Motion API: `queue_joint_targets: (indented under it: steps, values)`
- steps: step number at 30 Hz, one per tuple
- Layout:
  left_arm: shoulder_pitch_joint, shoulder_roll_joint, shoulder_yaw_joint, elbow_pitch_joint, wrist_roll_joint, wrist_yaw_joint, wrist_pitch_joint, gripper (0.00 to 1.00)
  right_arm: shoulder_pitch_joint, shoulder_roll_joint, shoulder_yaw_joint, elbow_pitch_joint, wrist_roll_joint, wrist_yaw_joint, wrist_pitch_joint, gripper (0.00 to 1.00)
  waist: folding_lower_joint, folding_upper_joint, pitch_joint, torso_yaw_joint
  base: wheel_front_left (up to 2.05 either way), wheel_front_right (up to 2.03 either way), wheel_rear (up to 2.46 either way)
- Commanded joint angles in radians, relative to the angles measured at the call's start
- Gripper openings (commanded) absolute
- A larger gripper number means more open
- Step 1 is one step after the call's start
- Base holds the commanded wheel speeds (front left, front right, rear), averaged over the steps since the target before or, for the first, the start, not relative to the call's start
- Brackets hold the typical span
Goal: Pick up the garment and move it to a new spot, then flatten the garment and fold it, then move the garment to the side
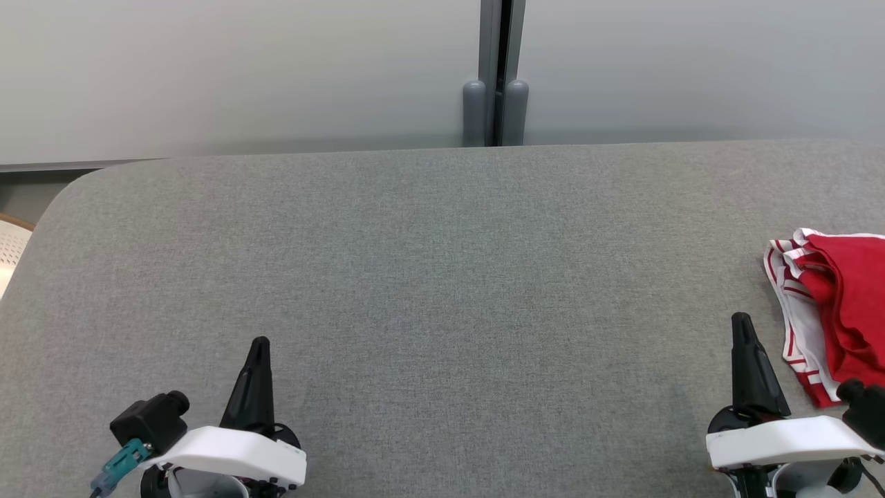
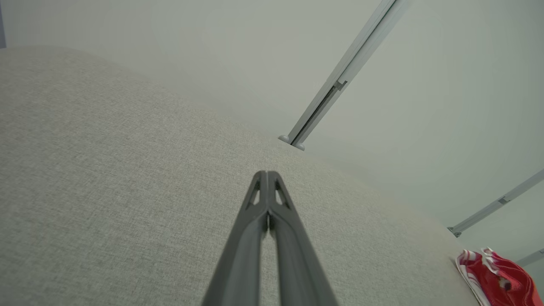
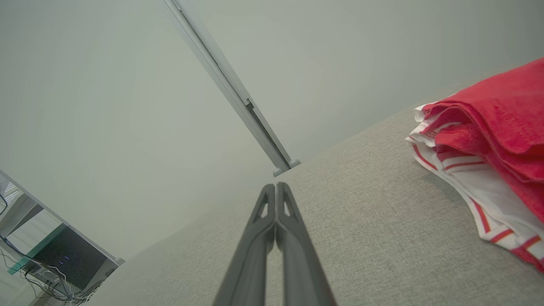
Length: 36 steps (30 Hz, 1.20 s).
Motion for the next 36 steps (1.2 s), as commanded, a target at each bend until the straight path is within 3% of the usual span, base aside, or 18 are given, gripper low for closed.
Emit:
queue_joint_targets:
  steps: [1,20,36]
  values:
    - [-0.026,0.01,0.012,-0.012,-0.035,-0.008,0.006,0.0,-0.026,-0.01,-0.004,-0.009,0.037,0.0,0.006,0.0,0.0,-0.0001,-0.001,-0.001,0.0,0.0,0.0]
    - [-0.039,0.019,0.068,-0.006,-0.323,-0.05,0.071,0.0,-0.037,-0.018,-0.033,0.007,0.334,0.0,0.075,0.0,0.0,-0.0001,-0.013,-0.01,0.0,0.0,0.0]
    - [-0.045,0.021,0.106,-0.001,-0.491,-0.075,0.115,0.0,-0.043,-0.02,-0.054,0.017,0.508,0.0,0.119,0.0,0.0,-0.0001,-0.023,-0.017,0.0,0.0,0.0]
